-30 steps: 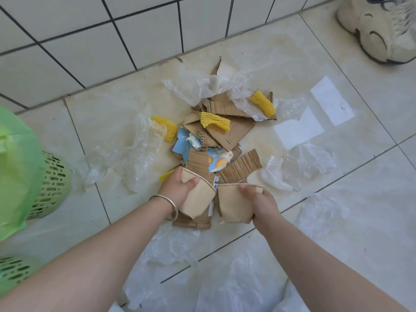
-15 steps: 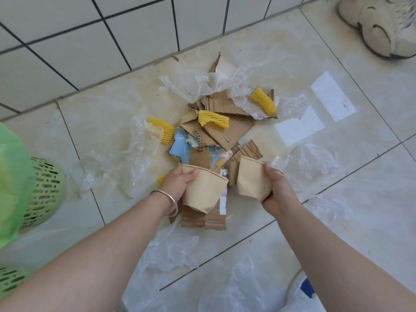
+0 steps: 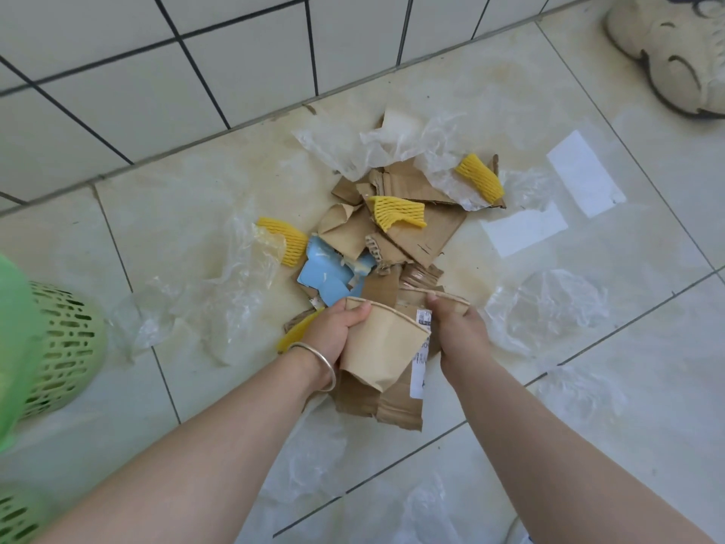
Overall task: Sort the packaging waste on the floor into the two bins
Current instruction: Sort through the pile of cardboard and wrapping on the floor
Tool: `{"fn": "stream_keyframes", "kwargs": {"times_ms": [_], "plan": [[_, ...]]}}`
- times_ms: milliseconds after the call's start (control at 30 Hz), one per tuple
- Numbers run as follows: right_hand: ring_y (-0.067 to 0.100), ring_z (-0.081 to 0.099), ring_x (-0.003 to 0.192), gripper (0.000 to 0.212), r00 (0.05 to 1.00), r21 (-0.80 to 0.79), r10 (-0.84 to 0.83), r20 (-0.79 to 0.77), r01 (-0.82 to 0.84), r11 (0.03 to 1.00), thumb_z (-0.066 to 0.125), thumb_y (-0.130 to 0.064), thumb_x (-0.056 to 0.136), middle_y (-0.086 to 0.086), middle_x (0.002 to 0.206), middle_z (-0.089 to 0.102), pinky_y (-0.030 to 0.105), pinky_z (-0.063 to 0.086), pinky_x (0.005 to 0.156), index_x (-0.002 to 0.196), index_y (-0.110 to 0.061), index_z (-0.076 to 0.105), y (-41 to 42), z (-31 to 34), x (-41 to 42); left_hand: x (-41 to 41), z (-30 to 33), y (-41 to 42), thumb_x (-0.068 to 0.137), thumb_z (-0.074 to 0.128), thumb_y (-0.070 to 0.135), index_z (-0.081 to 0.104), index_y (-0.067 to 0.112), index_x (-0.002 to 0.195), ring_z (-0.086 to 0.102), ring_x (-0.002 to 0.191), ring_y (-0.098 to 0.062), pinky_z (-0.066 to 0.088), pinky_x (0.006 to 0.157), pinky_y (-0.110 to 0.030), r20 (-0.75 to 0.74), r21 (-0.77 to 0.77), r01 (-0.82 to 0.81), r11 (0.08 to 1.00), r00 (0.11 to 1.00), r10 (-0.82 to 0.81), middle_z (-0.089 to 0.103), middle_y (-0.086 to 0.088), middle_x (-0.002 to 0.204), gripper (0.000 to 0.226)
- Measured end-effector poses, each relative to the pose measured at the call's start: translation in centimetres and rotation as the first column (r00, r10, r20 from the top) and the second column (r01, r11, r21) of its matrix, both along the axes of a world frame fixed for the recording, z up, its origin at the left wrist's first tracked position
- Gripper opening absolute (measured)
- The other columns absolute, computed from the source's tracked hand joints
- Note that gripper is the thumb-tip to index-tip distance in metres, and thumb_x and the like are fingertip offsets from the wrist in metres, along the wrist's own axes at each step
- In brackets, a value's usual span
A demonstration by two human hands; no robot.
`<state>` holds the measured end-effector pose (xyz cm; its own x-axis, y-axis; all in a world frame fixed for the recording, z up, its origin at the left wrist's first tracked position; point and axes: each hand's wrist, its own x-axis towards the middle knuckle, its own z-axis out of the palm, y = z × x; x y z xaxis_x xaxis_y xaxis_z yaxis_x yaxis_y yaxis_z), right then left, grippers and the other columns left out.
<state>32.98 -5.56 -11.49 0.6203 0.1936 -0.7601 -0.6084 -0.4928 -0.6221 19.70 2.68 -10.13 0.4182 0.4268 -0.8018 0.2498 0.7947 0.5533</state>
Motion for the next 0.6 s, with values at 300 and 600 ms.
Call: {"fn": "stream_keyframes", "kwargs": {"times_ms": [300,600], "plan": [[0.018,0.059,0.066,0.015,0.984,-0.069,0.179,-0.019,-0.179,0.981,0.069,-0.022,0.082,0.003,0.074,0.066,0.029,0.046,0.06,0.092,-0.011,0.067,-1.7,0.7,-1.1,-1.4,0.3,-0.6,0.091,0.055,0.018,0.059,0.016,0.085,0.062,0.072,-0.021,0.051,0.065,-0.031,-0.04,-0.004,0.082,0.997,0.996,-0.082,0.065,-0.006,0.081,0.007],[0.021,0.065,0.078,0.009,0.961,0.07,0.243,0.133,-0.254,0.965,0.066,-0.014,0.083,0.004,0.084,0.069,0.031,0.052,0.067,0.091,-0.015,0.062,-1.5,7.1,-0.9,-2.0,4.5,0.1,0.09,0.058,0.025,0.055,0.018,0.082,0.061,0.07,-0.016,0.051,0.061,-0.026,0.01,0.144,0.137,0.98,0.99,-0.14,0.063,0.0,0.078,0.011]]}}
